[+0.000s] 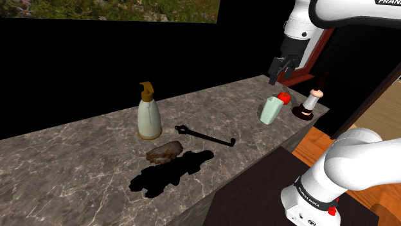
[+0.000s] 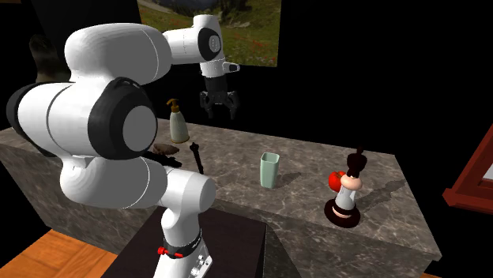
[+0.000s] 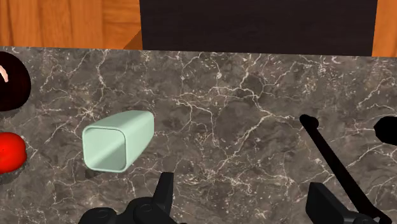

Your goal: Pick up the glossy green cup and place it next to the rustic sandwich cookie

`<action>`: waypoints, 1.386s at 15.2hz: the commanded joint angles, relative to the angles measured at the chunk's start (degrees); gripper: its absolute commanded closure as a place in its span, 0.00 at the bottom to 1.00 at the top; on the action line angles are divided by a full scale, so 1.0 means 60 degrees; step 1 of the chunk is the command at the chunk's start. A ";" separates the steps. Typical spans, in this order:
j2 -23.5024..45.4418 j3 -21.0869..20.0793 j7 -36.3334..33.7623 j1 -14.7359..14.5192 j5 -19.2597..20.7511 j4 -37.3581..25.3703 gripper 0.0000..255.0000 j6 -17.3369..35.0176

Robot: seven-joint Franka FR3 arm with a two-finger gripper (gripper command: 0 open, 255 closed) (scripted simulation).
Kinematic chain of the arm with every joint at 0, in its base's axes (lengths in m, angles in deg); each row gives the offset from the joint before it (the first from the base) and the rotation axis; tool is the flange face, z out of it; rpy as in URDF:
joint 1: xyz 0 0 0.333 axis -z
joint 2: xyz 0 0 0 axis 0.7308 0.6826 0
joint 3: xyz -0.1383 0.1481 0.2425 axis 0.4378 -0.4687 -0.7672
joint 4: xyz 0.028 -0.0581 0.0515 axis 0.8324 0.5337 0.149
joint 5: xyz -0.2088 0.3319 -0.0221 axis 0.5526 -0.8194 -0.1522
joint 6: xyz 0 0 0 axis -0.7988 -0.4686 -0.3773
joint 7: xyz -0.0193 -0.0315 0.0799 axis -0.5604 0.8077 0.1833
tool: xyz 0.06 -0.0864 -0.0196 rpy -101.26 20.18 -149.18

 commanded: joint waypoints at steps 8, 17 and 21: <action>0.0260 0.1455 0.1320 0.0395 0.0637 0.1345 0.00 0.2005; 0.1972 0.3520 0.3178 0.0719 0.1104 0.2044 0.00 0.4865; 0.2436 0.3856 0.3451 0.0703 0.1099 0.2201 0.00 0.5531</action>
